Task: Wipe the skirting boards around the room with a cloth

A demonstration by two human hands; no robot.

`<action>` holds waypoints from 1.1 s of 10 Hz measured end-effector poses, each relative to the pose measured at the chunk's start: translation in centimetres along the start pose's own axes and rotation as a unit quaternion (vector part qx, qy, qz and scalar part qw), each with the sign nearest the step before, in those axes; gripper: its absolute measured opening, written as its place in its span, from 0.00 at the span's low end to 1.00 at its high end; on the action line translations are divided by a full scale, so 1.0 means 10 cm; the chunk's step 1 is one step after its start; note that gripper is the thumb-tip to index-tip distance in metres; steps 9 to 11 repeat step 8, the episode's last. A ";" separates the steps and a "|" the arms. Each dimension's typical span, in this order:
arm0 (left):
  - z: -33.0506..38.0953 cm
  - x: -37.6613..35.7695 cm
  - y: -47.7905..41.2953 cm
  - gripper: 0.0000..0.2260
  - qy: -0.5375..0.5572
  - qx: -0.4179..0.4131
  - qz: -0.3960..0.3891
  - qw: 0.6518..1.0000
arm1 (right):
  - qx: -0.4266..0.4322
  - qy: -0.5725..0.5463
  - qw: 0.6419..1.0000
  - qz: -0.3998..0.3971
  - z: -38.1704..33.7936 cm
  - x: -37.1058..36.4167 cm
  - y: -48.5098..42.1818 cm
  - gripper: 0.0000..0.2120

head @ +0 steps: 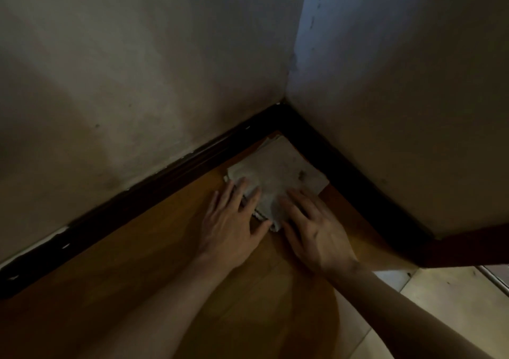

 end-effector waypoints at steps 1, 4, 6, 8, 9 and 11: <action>-0.01 0.01 -0.07 0.33 -0.015 0.002 -0.004 1.000 | 0.016 0.016 0.999 -0.025 0.02 -0.09 0.02 0.26; -0.03 0.07 -0.07 0.30 -0.017 0.021 0.013 1.000 | -0.011 0.019 0.998 -0.057 -0.04 -0.08 -0.13 0.28; -0.14 0.29 0.20 0.31 -0.052 0.040 0.046 0.997 | -0.030 0.029 0.999 -0.032 -0.10 0.15 -0.06 0.25; -0.40 0.67 0.57 0.31 -0.064 0.108 0.063 0.990 | -0.013 0.031 0.999 0.009 -0.59 0.42 -0.04 0.26; -0.40 0.67 0.57 0.31 -0.064 0.108 0.063 0.990 | -0.013 0.031 0.999 0.009 -0.59 0.42 -0.04 0.26; -0.40 0.67 0.57 0.31 -0.064 0.108 0.063 0.990 | -0.013 0.031 0.999 0.009 -0.59 0.42 -0.04 0.26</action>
Point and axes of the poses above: each hand's wrist, its own y-axis away from the middle knuckle, its own x-axis out of the back of the hand, z = x × y, the point moved 7 cm from there along -y, towards the middle knuckle, and after that the axes turned 5 degrees about -y, right-handed, at the moved point
